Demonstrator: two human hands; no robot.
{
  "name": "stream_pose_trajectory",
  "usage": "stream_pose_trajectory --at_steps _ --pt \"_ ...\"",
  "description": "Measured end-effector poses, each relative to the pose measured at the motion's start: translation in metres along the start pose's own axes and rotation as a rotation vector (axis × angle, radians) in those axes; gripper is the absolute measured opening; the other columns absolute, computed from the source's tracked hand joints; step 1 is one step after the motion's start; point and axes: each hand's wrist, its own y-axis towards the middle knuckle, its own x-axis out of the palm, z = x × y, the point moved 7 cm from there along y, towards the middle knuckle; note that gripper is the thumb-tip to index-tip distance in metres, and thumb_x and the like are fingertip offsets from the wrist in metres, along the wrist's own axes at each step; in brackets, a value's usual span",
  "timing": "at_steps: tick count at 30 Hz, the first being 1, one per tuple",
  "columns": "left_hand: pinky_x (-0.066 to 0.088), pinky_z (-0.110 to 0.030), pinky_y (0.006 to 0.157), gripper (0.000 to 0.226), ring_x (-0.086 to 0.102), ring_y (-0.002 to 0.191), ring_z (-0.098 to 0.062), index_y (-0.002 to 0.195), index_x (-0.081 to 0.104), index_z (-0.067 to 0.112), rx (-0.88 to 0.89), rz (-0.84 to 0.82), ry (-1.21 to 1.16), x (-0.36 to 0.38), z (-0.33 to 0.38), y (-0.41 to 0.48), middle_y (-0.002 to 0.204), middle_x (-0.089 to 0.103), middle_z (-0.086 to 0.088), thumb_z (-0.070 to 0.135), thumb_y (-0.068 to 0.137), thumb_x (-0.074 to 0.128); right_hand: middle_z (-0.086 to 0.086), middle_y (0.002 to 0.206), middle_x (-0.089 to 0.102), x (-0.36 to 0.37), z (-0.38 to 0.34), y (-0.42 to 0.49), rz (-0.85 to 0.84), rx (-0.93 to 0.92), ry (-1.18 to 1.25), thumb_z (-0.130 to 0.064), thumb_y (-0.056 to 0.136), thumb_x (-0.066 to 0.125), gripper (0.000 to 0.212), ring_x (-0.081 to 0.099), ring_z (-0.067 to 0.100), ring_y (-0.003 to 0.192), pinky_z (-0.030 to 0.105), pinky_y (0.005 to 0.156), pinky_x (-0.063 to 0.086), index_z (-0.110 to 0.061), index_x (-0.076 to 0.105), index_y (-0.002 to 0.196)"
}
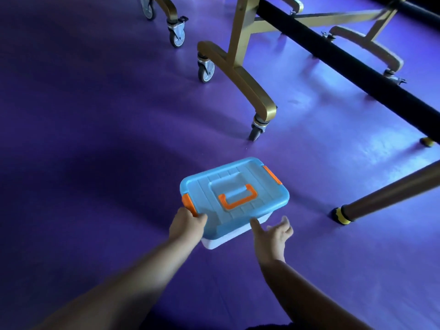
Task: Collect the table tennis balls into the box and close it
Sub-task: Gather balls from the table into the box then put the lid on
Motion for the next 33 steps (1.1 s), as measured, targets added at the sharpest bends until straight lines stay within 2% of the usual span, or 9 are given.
stream_pose_trajectory --at_steps 3,7,10,14,19,22,24,27,33 --pt "0.039 -0.029 0.062 0.028 0.063 0.087 -0.035 0.094 0.049 0.004 0.002 -0.037 -0.078 0.020 0.015 -0.012 0.088 0.060 -0.011 0.027 0.082 0.060 0.007 0.089 0.057 0.016 0.004 -0.004 -0.154 0.067 0.092 -0.059 0.058 0.064 0.073 0.053 0.022 0.074 0.030 0.066 0.043 0.000 0.054 0.100" --pt "0.043 -0.029 0.064 0.038 0.063 0.085 -0.031 0.098 0.046 0.007 0.092 -0.114 -0.096 0.037 0.035 -0.017 0.092 0.060 -0.006 0.034 0.080 0.066 0.011 0.075 0.067 0.009 0.007 0.006 -0.130 0.217 0.244 -0.022 0.066 0.070 0.034 0.060 0.018 0.051 0.037 0.054 0.057 0.000 0.064 0.092" --pt "0.056 -0.042 0.078 0.051 0.066 0.094 -0.029 0.108 0.051 0.012 0.174 -0.210 -0.158 0.047 0.051 -0.013 0.105 0.065 -0.009 0.047 0.071 0.061 0.006 0.063 0.063 -0.009 -0.002 0.034 -0.080 0.230 0.290 -0.007 0.071 0.064 0.005 0.060 0.020 0.052 0.038 0.056 0.057 -0.005 0.067 0.073" --pt "0.053 -0.047 0.088 0.050 0.062 0.104 -0.026 0.128 0.049 0.015 0.259 -0.174 -0.197 0.036 0.077 -0.003 0.104 0.064 -0.001 0.035 0.083 0.058 0.007 0.066 0.064 -0.030 -0.018 0.088 -0.005 0.184 0.281 -0.011 0.070 0.066 0.006 0.062 0.021 0.056 0.039 0.058 0.056 -0.008 0.063 0.066" --pt "0.054 -0.042 0.080 0.017 0.066 0.079 -0.024 0.110 0.057 0.018 0.290 -0.103 -0.369 0.013 0.096 0.007 0.091 0.065 -0.003 0.019 0.095 0.049 0.006 0.074 0.064 -0.041 -0.046 0.154 0.020 0.142 0.273 -0.009 0.074 0.064 0.015 0.063 0.023 0.063 0.034 0.058 0.057 -0.005 0.065 0.088" --pt "0.053 -0.031 0.068 0.018 0.063 0.069 -0.016 0.109 0.057 0.016 0.317 -0.082 -0.420 0.006 0.102 0.008 0.092 0.063 -0.006 0.013 0.097 0.044 0.008 0.090 0.066 -0.038 -0.058 0.183 0.032 0.131 0.306 -0.006 0.078 0.063 0.023 0.063 0.025 0.074 0.030 0.050 0.058 -0.008 0.061 0.101" --pt "0.050 -0.019 0.058 0.019 0.060 0.067 -0.013 0.111 0.056 0.014 0.318 -0.082 -0.454 0.002 0.102 0.009 0.094 0.062 -0.009 0.011 0.098 0.042 0.011 0.100 0.068 -0.035 -0.063 0.199 0.045 0.116 0.285 -0.005 0.078 0.062 0.029 0.062 0.025 0.080 0.035 0.065 0.060 -0.004 0.062 0.107" --pt "0.048 -0.023 0.061 0.020 0.060 0.069 -0.015 0.111 0.055 0.011 0.310 -0.078 -0.477 -0.002 0.099 0.011 0.093 0.061 -0.008 0.010 0.099 0.040 0.013 0.109 0.068 -0.031 -0.064 0.215 0.057 0.124 0.277 -0.002 0.078 0.062 0.030 0.065 0.029 0.094 0.050 0.089 0.052 -0.002 0.062 0.108" --pt "0.048 -0.027 0.065 0.018 0.060 0.071 -0.016 0.108 0.057 0.011 0.275 -0.097 -0.494 -0.005 0.087 0.027 0.089 0.062 -0.004 0.011 0.098 0.041 0.013 0.101 0.067 -0.021 -0.053 0.221 0.089 0.124 0.228 -0.009 0.077 0.064 0.027 0.065 0.031 0.098 0.051 0.089 0.052 -0.002 0.060 0.103"
